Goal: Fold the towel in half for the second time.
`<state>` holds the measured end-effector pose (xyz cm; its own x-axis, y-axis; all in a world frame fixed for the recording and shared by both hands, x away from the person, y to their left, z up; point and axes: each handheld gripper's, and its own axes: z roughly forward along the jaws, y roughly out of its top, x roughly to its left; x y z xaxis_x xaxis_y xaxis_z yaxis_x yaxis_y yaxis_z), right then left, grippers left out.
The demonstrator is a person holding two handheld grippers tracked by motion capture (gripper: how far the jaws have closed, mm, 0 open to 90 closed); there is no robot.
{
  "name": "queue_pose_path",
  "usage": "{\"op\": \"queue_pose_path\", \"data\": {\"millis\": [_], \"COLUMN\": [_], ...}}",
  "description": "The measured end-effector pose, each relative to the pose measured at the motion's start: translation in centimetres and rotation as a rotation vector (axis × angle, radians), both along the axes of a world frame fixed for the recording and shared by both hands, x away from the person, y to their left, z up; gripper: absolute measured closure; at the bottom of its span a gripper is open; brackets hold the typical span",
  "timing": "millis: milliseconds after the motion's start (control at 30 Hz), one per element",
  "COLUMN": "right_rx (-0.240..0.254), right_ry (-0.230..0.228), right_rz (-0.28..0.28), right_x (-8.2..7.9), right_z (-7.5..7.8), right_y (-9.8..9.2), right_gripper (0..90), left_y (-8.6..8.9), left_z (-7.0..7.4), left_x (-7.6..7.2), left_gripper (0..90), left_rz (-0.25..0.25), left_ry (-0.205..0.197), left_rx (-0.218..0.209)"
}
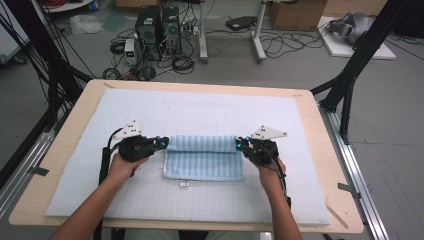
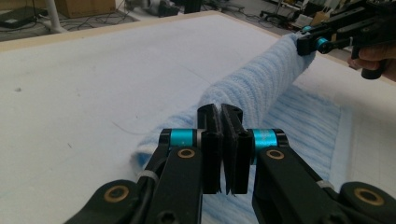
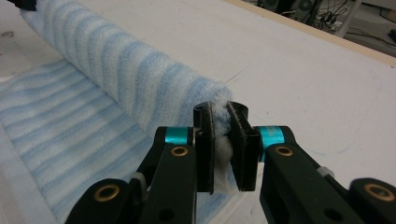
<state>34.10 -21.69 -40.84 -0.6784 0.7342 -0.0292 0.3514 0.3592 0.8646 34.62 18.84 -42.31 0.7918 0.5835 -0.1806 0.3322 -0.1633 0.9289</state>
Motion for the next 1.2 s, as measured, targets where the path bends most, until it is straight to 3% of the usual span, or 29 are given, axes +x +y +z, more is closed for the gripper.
{"op": "queue_pose_path", "data": {"millis": [467,700,733,800,867,933,1000,1200], "right_rx": [0.013,-0.019,-0.024,-0.021,0.014,0.08,0.045,-0.041], "right_ry": [0.022,0.028,0.033,0.035,0.024,0.007,-0.026,0.017], "right_rz": [0.014,0.034,0.037,0.038,0.018,-0.008,-0.04,-0.039], "right_x": [-2.8,-4.1,-4.2,-4.2,-4.4,-4.4,-4.2,-2.6], "right_z": [-1.5,-1.6,-1.6,-1.6,-1.2,-0.6,0.0,-0.9], "right_y": [-0.6,-0.5,-0.5,-0.6,-0.9,-1.3,-1.3,0.5], "right_gripper": [81.3,80.0,77.8,70.3,60.4,57.8,56.9,56.9], "left_y": [-0.1,0.0,0.0,0.1,0.4,0.7,0.7,-0.9], "left_z": [-0.9,-1.1,-1.1,-0.9,-0.4,0.1,0.2,-0.9], "left_x": [-2.1,-3.0,-3.0,-2.7,-2.4,-2.0,-1.5,-0.3], "left_gripper": [85.7,85.2,83.8,70.4,62.6,58.4,56.7,59.5], "left_rz": [-0.057,-0.094,-0.089,-0.061,-0.037,-0.003,0.022,0.038], "left_ry": [0.053,0.069,0.072,0.096,0.092,0.084,0.08,0.105], "left_rx": [0.011,0.009,0.003,-0.024,-0.048,-0.07,-0.08,0.009]}}
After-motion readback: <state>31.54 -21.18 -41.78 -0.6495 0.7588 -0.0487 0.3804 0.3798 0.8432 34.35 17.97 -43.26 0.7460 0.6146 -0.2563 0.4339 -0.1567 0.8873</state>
